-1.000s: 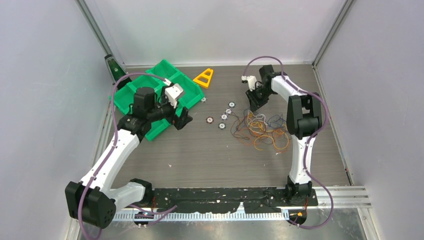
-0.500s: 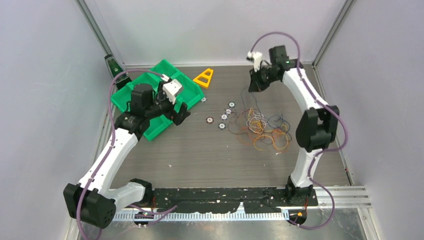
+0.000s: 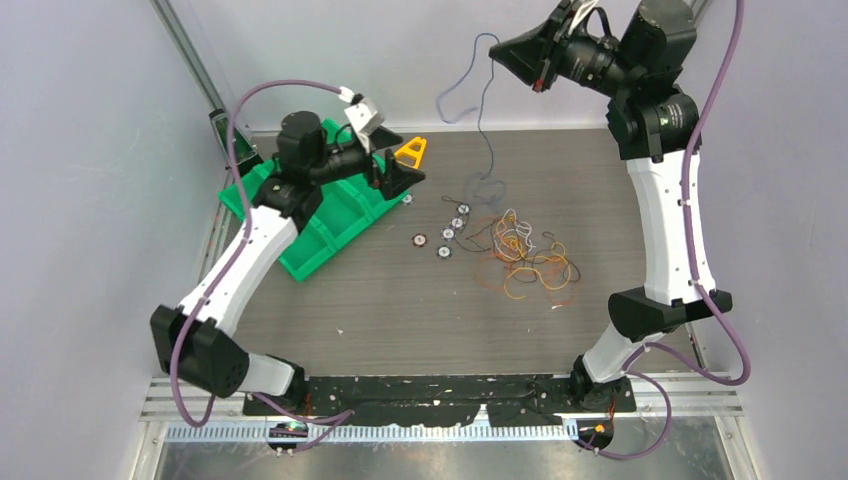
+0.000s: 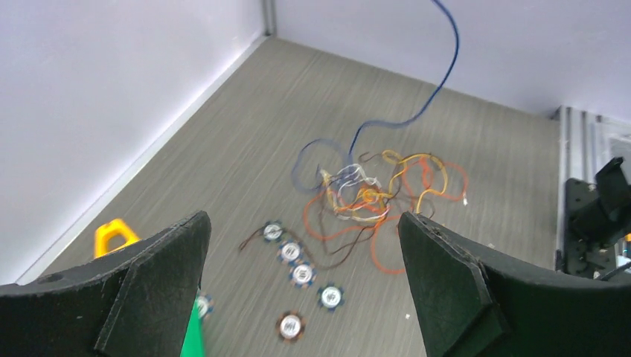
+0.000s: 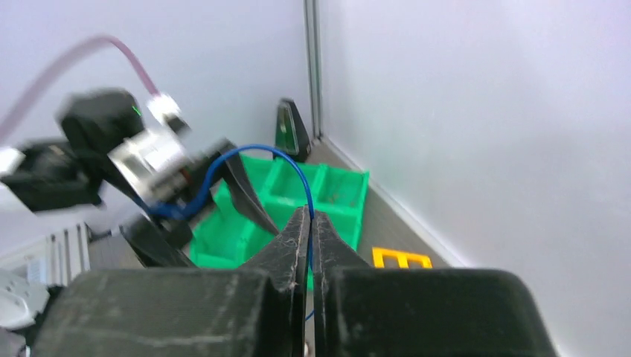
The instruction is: Untangle the cables
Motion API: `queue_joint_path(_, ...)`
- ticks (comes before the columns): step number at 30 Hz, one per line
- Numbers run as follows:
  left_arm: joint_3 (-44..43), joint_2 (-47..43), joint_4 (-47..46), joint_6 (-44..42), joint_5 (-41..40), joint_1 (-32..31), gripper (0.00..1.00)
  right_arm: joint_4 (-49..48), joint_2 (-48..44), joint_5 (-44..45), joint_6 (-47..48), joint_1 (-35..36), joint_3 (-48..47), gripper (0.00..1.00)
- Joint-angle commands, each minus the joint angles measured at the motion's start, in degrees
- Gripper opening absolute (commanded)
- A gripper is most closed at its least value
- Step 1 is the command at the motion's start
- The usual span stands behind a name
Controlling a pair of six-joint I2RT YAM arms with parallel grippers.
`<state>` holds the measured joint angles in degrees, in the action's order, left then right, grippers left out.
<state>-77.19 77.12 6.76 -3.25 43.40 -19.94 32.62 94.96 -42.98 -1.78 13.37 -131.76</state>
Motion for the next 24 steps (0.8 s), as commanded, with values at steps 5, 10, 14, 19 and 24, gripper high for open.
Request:
queue_joint_path(5, 0.46, 10.17, -22.47, 8.25, 0.20, -8.38, 1.00, -14.49, 1.85, 1.40, -18.14, 2.63, -8.20, 0.05)
queue_joint_path(10, 2.60, 14.08, -21.24, 4.73, 0.11, -10.44, 0.76, -17.43, 1.67, 2.64, -21.75, 4.10, -7.86, 0.05)
queue_joint_path(14, 7.77, 8.88, -17.00, 5.17, 0.84, -7.29, 0.19, -13.86, -0.34, 5.32, -17.86, 3.85, -3.95, 0.05)
queue_joint_path(19, 15.71, -3.73, -12.52, -0.58, 3.87, -5.11, 0.01, -10.70, -5.28, 8.13, -12.31, 1.71, 8.86, 0.05)
queue_joint_path(24, 14.07, -8.50, -10.95, 1.84, 4.49, -5.02, 0.00, -5.36, -8.19, 9.11, -0.35, 1.37, 27.33, 0.05)
